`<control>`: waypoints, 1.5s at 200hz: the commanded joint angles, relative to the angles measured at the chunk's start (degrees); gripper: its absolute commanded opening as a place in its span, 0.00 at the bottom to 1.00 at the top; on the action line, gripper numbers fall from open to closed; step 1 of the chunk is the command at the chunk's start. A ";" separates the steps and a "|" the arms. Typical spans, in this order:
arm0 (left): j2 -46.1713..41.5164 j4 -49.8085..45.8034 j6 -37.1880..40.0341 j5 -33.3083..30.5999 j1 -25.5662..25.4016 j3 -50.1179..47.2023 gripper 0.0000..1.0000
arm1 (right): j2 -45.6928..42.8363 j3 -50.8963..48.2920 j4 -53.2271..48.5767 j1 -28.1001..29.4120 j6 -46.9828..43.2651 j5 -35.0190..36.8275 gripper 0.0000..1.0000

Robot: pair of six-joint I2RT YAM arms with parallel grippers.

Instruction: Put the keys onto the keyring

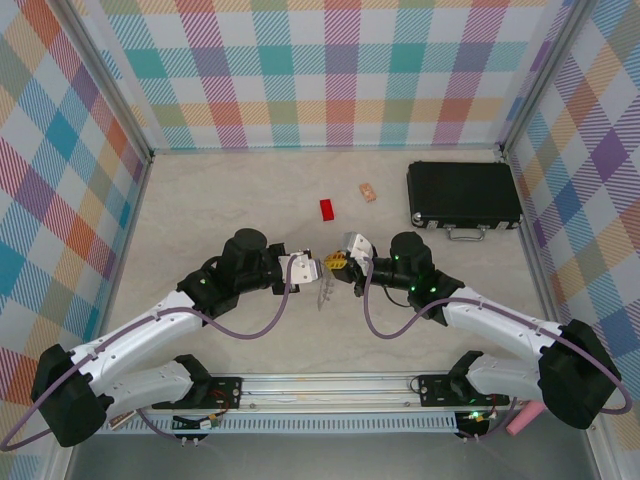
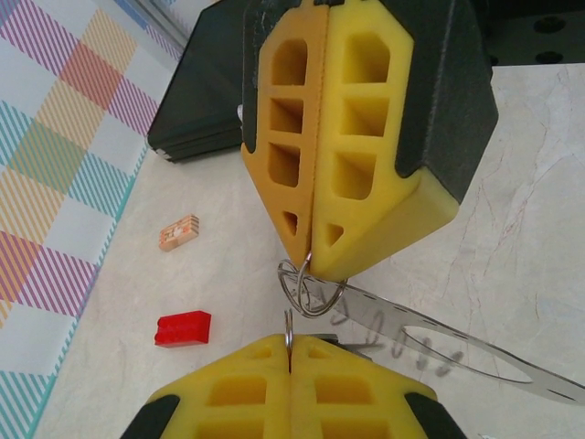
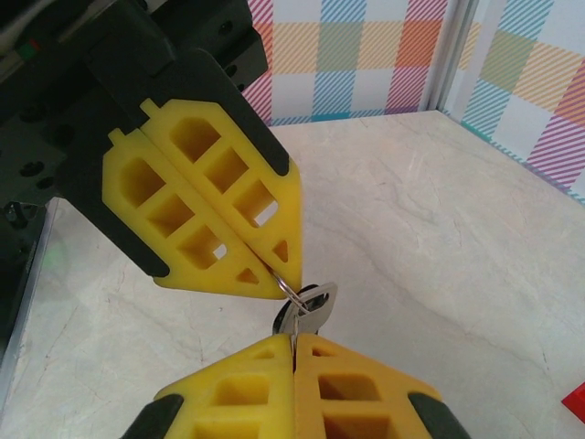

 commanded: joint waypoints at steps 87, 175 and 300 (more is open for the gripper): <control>-0.62 -0.34 -0.15 2.54 -0.74 1.08 0.00 | -0.06 0.51 2.63 0.29 -0.32 -0.83 0.00; -0.30 -0.09 -0.39 2.89 -0.83 1.27 0.00 | 0.04 0.60 2.37 0.36 -0.15 -0.62 0.00; -0.77 0.11 -0.40 2.72 -0.90 0.66 0.00 | 0.11 1.27 1.23 0.25 0.21 0.12 0.00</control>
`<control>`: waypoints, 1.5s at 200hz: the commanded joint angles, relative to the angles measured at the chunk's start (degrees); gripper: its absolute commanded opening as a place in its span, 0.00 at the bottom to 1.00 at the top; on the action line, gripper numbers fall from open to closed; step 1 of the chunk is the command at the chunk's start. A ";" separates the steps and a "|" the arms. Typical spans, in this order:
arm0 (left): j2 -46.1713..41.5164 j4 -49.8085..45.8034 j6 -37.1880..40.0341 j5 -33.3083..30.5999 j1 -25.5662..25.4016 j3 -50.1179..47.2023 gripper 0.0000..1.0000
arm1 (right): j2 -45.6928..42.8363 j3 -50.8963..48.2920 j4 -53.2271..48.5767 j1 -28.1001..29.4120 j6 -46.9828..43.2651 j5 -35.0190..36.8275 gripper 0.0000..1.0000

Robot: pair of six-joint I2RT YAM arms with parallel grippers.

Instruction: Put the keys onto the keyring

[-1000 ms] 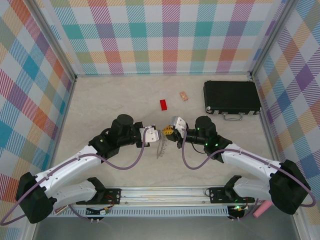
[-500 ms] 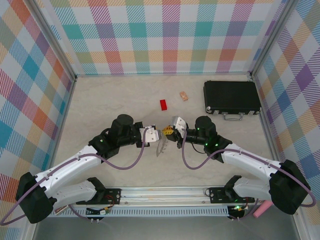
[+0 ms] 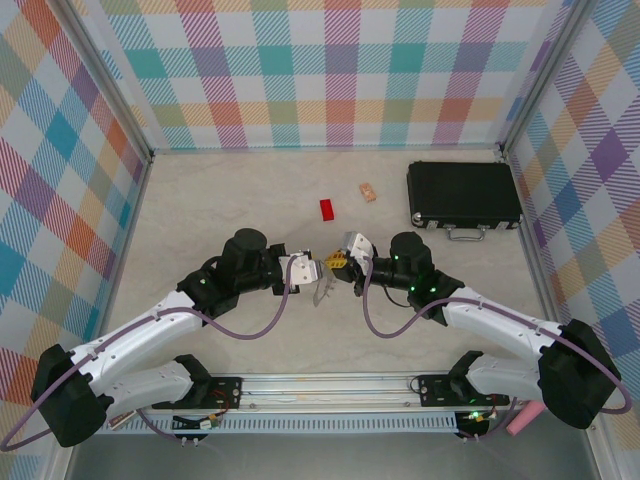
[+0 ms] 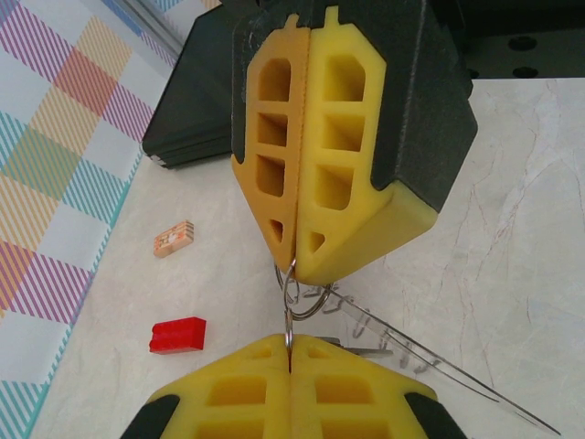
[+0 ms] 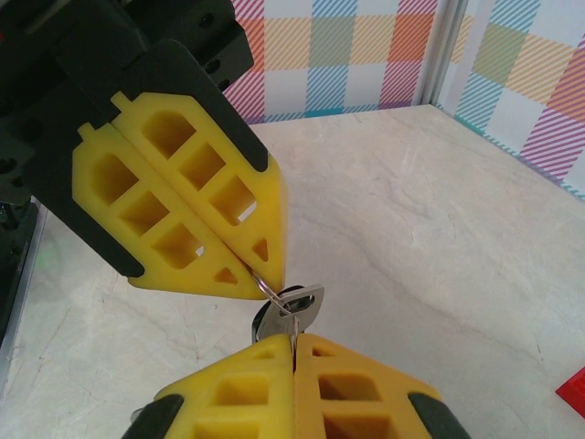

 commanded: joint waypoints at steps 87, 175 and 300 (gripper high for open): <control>0.08 0.03 -0.51 2.23 -1.00 1.14 0.00 | 0.22 1.27 1.80 0.32 -0.27 -2.41 0.00; 0.43 0.02 -0.64 0.18 -1.09 1.32 0.00 | -0.23 0.90 2.45 0.35 -0.19 -3.62 0.00; 1.02 1.48 -2.15 1.32 -1.06 1.18 0.00 | -1.46 -0.15 4.44 0.37 0.65 -5.98 0.00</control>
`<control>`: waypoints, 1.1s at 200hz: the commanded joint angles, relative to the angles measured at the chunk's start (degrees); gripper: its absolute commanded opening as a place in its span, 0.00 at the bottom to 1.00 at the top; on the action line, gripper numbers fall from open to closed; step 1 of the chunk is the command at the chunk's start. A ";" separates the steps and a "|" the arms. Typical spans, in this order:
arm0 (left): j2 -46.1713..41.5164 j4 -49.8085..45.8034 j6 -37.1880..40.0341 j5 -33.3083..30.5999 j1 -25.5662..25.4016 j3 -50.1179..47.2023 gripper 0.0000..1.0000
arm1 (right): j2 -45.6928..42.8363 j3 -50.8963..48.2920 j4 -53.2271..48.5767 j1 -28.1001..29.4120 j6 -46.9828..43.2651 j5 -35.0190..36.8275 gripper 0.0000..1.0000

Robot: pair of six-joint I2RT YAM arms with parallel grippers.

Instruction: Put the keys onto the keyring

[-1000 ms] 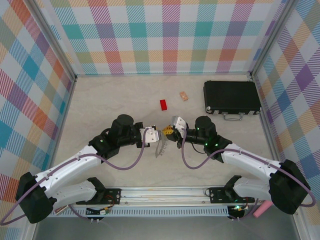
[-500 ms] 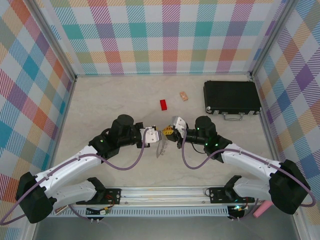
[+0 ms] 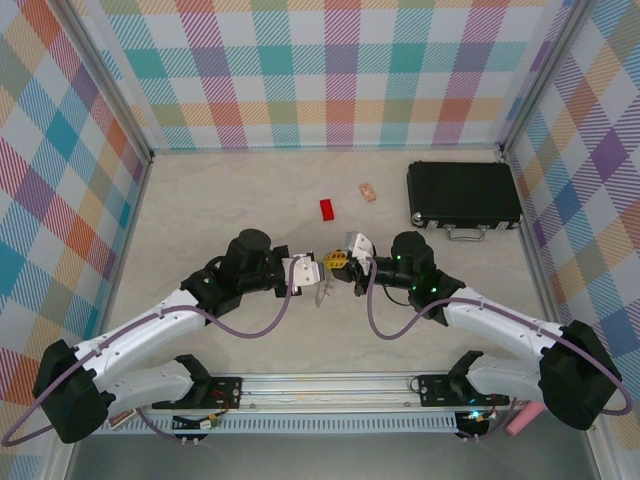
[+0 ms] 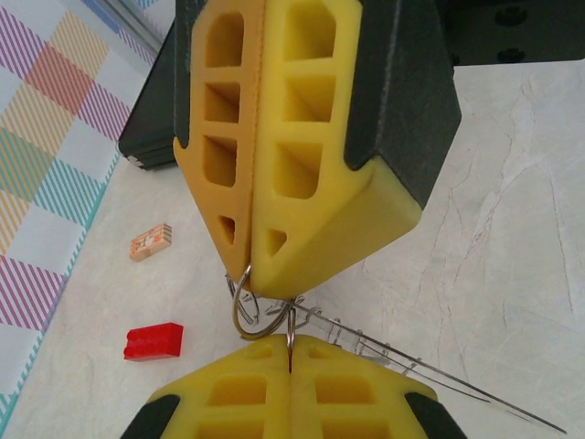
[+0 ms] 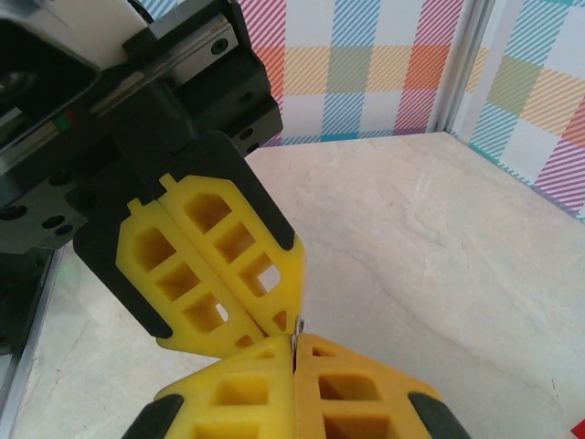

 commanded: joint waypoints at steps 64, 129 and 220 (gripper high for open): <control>-3.08 3.91 -3.50 -0.88 0.04 -0.13 0.00 | -0.52 -0.23 1.98 0.35 0.21 -1.15 0.00; -3.27 3.38 -3.50 -1.05 0.21 -0.03 0.00 | -0.26 -0.16 2.12 0.28 0.34 -1.84 0.00; -1.52 3.23 -5.02 2.85 0.18 -0.73 0.00 | -1.43 -0.86 3.14 0.26 0.69 -0.17 0.00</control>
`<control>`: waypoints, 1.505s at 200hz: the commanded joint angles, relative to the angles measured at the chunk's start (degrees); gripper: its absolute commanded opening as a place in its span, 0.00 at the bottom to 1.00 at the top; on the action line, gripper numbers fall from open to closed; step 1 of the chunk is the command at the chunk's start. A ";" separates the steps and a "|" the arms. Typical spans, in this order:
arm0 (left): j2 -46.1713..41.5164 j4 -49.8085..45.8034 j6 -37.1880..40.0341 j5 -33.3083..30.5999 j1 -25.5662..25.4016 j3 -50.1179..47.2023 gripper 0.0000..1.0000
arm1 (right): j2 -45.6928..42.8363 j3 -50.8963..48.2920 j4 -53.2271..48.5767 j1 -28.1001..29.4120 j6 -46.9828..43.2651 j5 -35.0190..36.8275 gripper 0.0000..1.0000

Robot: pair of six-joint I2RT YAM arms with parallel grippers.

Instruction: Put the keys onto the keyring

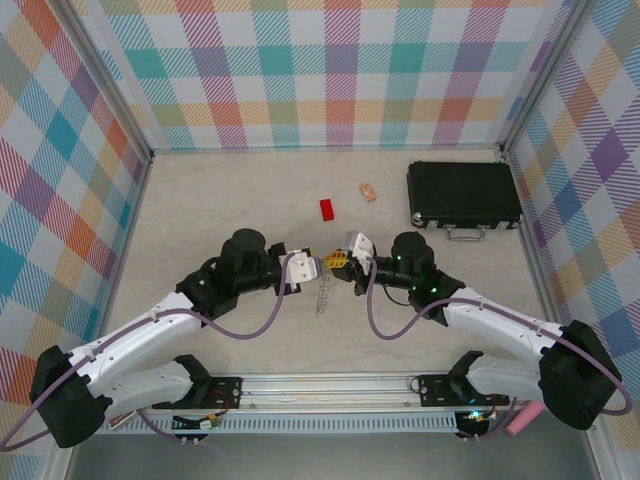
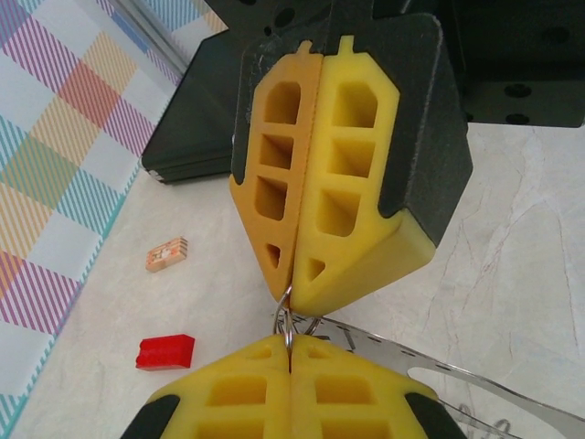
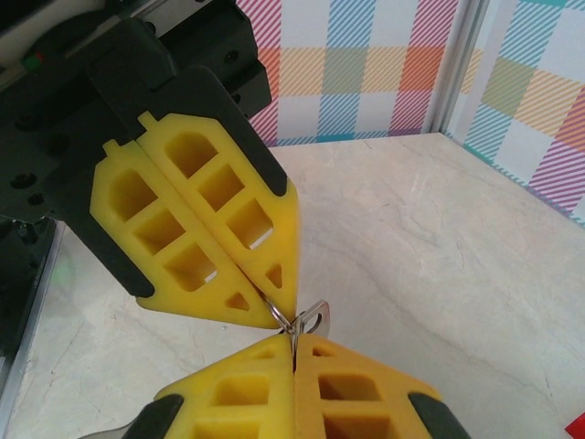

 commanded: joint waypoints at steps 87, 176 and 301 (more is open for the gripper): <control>-0.78 3.45 -3.52 3.04 -0.89 -3.91 0.00 | -1.93 -1.06 3.59 0.33 1.61 5.05 0.00; -0.30 10.24 -9.28 0.79 -0.94 -4.41 0.00 | -2.27 -2.31 5.90 0.11 1.92 4.18 0.00; 4.87 40.62 -40.66 2.29 3.58 -8.64 0.00 | 0.16 1.20 22.24 -16.88 26.82 -18.48 0.00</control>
